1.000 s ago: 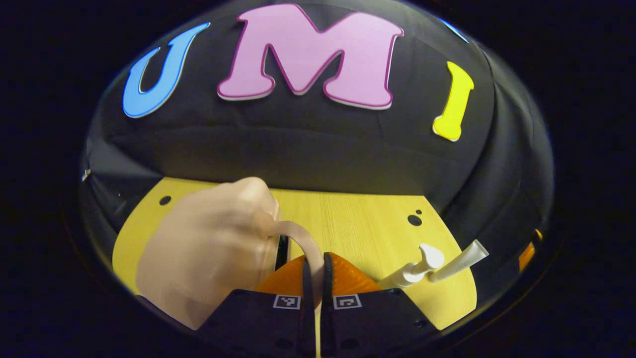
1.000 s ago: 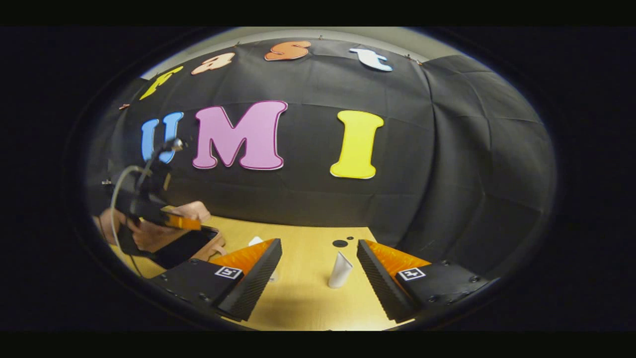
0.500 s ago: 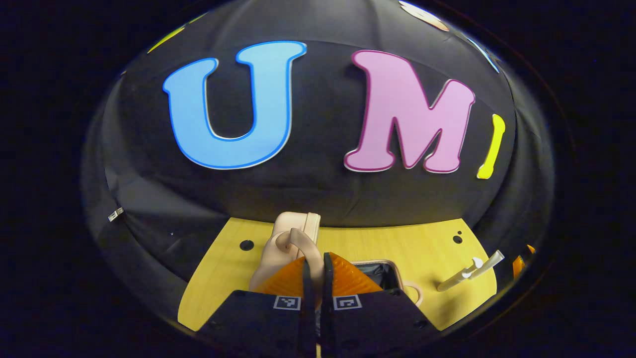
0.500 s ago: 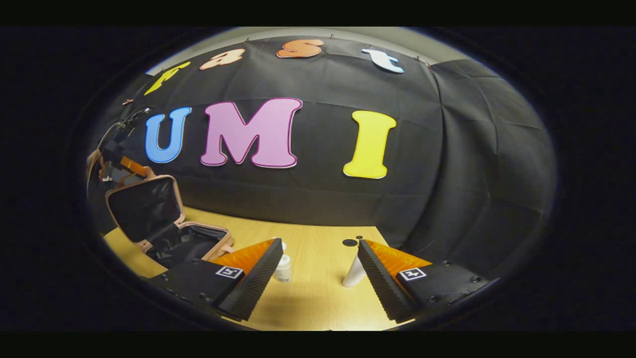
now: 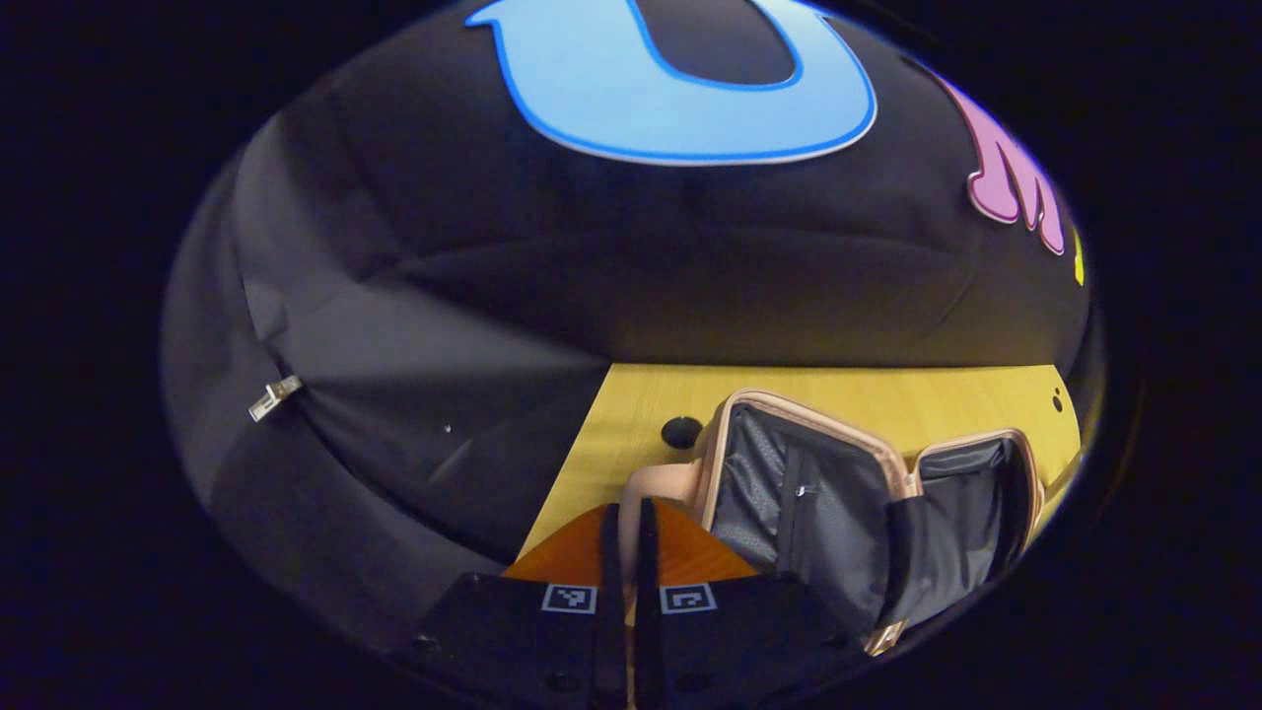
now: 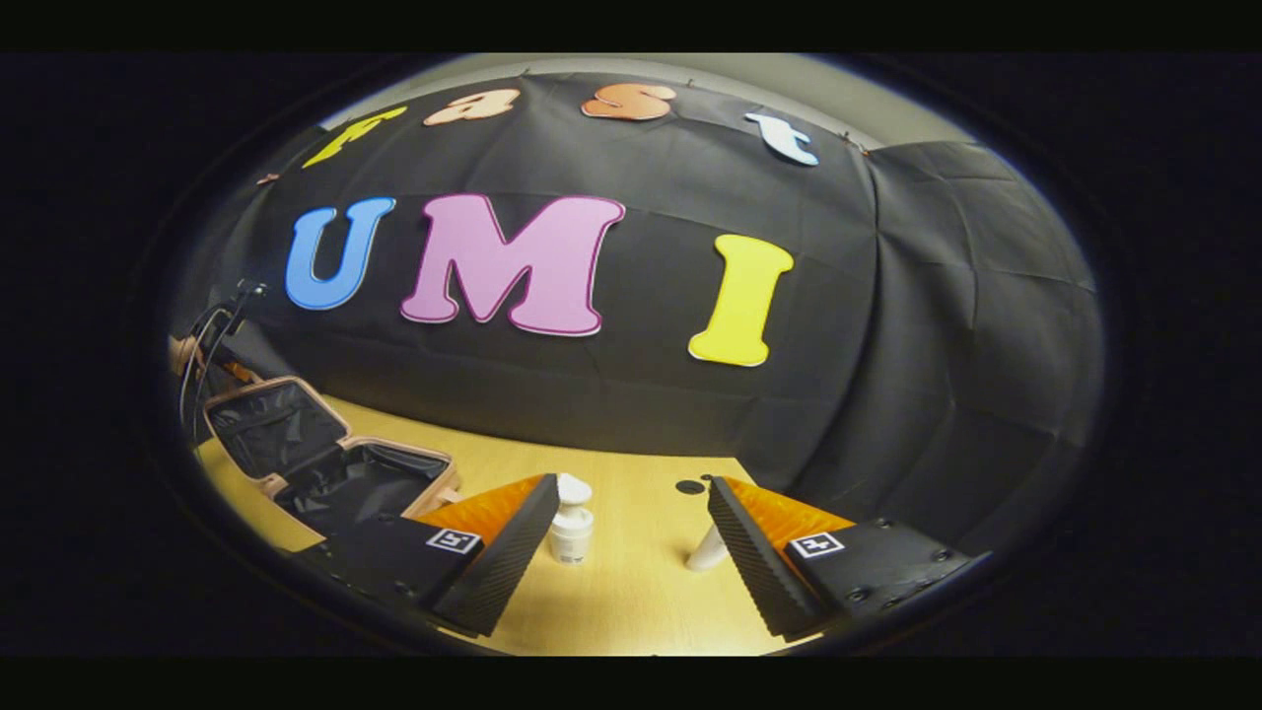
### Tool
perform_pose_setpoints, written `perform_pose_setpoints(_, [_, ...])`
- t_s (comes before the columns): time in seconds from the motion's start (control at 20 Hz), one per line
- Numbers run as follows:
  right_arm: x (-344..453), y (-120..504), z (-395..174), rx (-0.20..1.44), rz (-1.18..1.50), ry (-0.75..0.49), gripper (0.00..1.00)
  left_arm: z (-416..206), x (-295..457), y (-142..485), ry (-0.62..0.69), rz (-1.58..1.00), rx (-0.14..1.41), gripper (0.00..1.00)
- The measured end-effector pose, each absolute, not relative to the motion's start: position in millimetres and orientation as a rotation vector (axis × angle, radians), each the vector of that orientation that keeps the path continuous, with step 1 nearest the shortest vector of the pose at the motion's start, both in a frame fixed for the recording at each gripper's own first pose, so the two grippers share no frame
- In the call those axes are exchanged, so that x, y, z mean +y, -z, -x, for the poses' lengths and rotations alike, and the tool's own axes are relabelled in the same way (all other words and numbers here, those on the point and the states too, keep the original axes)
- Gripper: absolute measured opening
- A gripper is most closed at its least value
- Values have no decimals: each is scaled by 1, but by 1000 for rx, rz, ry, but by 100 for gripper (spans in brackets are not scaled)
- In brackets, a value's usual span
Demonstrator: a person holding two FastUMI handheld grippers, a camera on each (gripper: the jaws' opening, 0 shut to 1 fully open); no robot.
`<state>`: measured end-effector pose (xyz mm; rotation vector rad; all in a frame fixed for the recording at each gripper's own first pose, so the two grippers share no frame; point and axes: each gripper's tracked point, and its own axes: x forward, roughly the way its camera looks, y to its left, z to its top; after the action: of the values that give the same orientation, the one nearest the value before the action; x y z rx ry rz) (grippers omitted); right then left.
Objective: First open the suitcase, pack the skin care products into it, and then close the suitcase.
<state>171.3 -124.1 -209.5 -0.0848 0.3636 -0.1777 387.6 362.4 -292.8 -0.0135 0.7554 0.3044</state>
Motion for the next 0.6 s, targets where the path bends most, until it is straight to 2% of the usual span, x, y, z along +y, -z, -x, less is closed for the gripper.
perform_pose_setpoints(0.25, [-115,237,-162,409,88,190,96,-395,364,340,-305,-13,785,9])
perform_pose_setpoints(0.3, [-114,239,-159,416,87,188,99,-395,362,345,-317,-24,788,9])
perform_pose_setpoints(0.35, [-113,241,-157,422,80,188,94,-395,369,349,-346,-35,785,10])
perform_pose_setpoints(0.45, [-115,239,-156,420,72,198,96,-391,376,345,-376,-24,777,24])
perform_pose_setpoints(0.5, [-117,237,-156,414,70,204,94,-385,374,339,-363,-16,772,24])
perform_pose_setpoints(0.6, [-122,234,-157,404,68,212,97,-384,369,308,-344,-11,694,27])
